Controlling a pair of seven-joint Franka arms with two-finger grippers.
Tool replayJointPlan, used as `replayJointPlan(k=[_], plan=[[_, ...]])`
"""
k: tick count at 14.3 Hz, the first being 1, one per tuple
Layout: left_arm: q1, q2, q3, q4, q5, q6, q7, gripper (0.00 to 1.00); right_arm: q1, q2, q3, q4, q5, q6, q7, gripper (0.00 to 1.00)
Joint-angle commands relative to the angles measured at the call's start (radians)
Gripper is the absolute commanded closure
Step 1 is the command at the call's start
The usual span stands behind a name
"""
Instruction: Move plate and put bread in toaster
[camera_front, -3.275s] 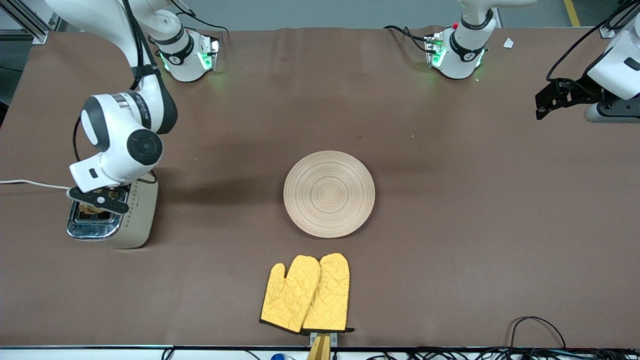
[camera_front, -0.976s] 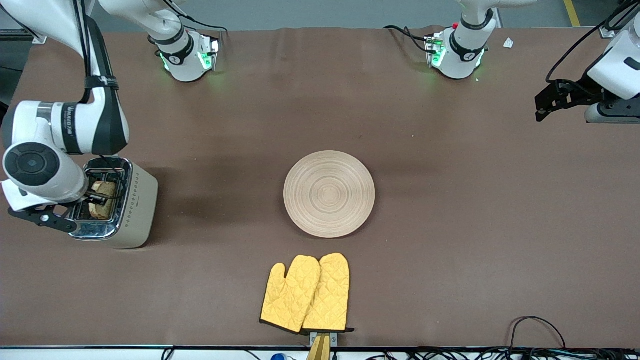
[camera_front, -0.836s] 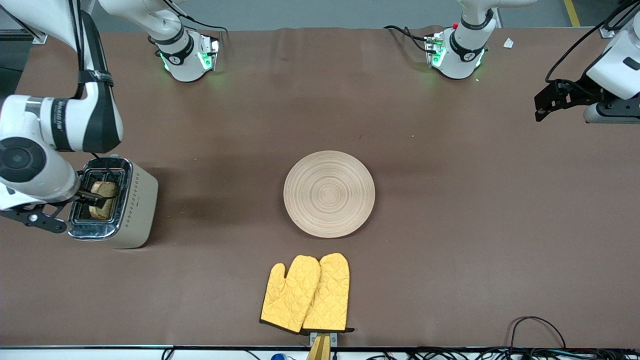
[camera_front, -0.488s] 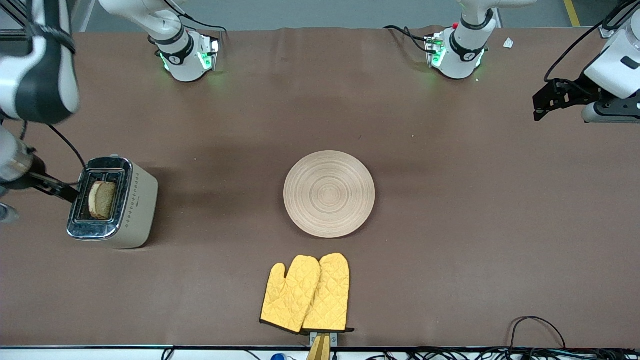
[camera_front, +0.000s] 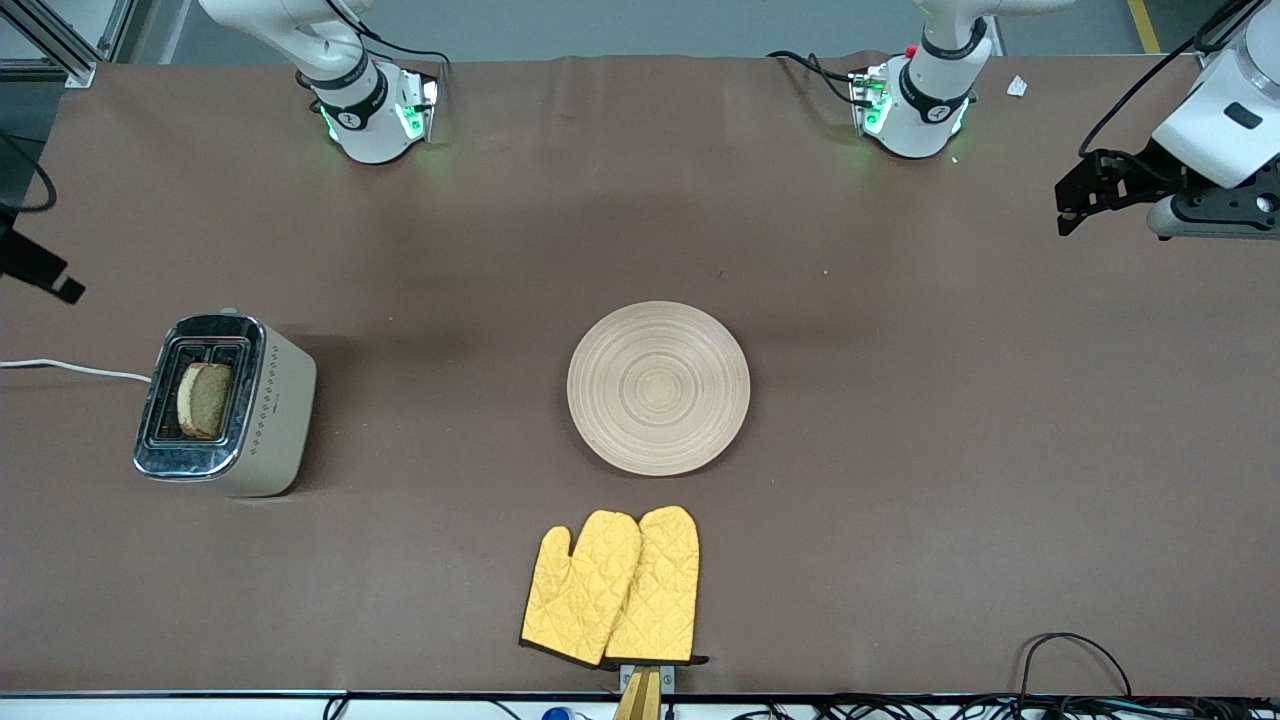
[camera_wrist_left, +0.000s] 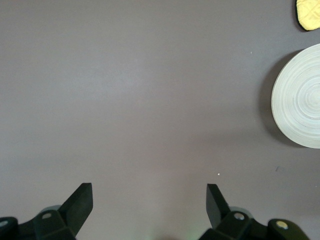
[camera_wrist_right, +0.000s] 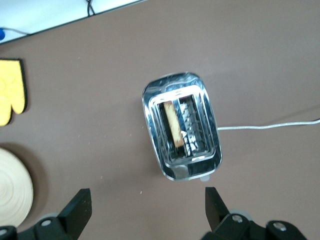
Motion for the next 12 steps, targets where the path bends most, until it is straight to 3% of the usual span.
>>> replayJointPlan(k=[1,12], plan=[[0.008,0.007,0.002,0.033,-0.011,-0.002,0.003,0.00,0.014,-0.050,0.025,-0.066,0.009,-0.028,-0.011,0.00],[0.009,0.027,0.003,0.056,-0.011,-0.024,0.015,0.00,0.054,-0.051,0.026,-0.074,-0.060,-0.034,-0.010,0.00]])
